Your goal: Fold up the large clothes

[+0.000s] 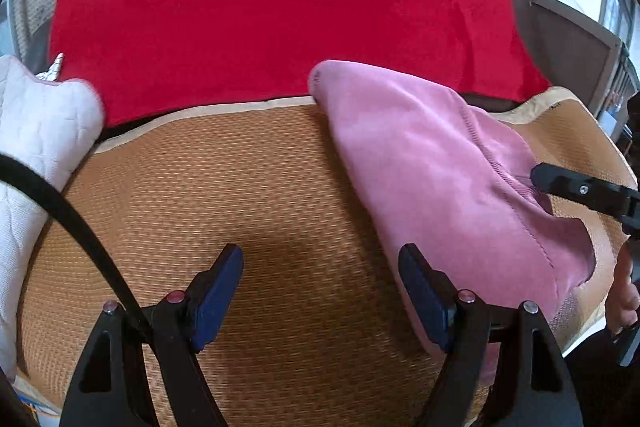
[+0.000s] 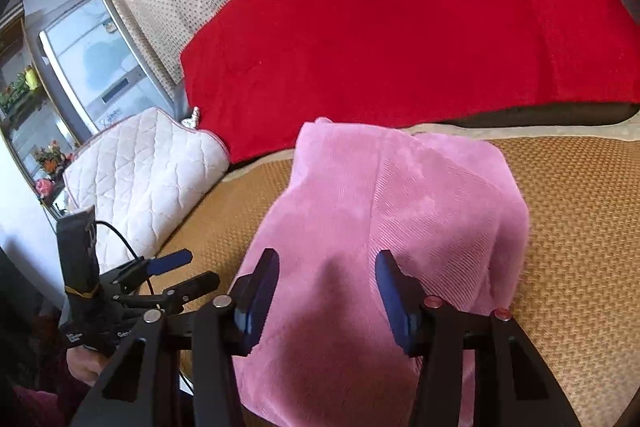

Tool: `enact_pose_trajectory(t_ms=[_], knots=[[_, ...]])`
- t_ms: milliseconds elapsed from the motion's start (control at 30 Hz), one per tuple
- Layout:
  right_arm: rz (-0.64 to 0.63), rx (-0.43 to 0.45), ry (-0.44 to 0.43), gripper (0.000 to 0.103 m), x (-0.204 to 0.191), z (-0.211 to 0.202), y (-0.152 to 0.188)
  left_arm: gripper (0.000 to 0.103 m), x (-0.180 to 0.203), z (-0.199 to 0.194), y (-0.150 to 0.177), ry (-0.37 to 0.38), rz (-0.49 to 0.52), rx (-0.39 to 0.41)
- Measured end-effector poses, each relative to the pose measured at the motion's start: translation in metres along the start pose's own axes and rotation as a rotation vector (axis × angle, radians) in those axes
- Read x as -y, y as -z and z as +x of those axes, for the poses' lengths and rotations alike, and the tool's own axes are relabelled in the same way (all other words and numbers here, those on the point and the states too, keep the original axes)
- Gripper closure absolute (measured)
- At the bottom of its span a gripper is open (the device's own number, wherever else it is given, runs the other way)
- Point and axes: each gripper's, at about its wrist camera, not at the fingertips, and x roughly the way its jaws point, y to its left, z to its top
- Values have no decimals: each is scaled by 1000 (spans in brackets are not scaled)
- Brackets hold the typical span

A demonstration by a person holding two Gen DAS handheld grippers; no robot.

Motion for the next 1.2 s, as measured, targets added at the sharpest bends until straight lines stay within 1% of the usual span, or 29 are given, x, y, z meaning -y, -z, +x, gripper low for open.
enact_pose_trajectory(t_ms=[33,67,167,233,267,333,367,433,567,667,700,800,900,967,1033,1067,1100,1167,1200], knots=[[-2,-7,9,61,0,-1,1,23,4,1,0,7,6,0],[-5,-13,19,63,1,-2,2,23,8,2,1,5,14,1],[-7,-16,34,63,3,-7,6,23,14,4,2,-20,41,13],[-5,-38,48,63,5,-7,11,22,16,10,2,-38,66,7],[-5,-73,75,63,8,0,15,22,20,15,4,-52,90,-4],[4,-169,116,63,17,21,27,22,23,19,8,-56,108,-11],[9,-180,122,63,19,26,29,22,24,20,8,-58,110,-6],[7,-168,127,63,20,26,30,22,23,20,7,-55,112,-7],[33,-152,110,63,22,15,29,22,11,12,2,-17,63,-22],[22,-111,107,63,18,-6,28,22,7,-8,3,13,43,8],[14,-101,107,63,14,-13,29,22,7,-16,3,35,38,20],[-12,-82,116,64,1,-34,31,22,17,-32,6,83,60,45],[-39,-74,127,63,-10,-48,35,22,29,-37,15,99,99,34],[-50,-94,148,64,-11,-49,41,22,37,-29,22,92,124,0],[-39,-144,172,64,-4,-40,48,19,43,-12,29,67,153,-41],[-9,-195,170,64,2,-27,52,17,43,-7,31,65,160,-43],[10,-233,170,64,8,-17,57,12,43,-5,31,60,164,-42],[5,-261,179,64,13,-5,62,10,43,-6,30,67,162,-49],[-2,-259,181,64,12,-6,62,10,41,-7,29,74,154,-50]])
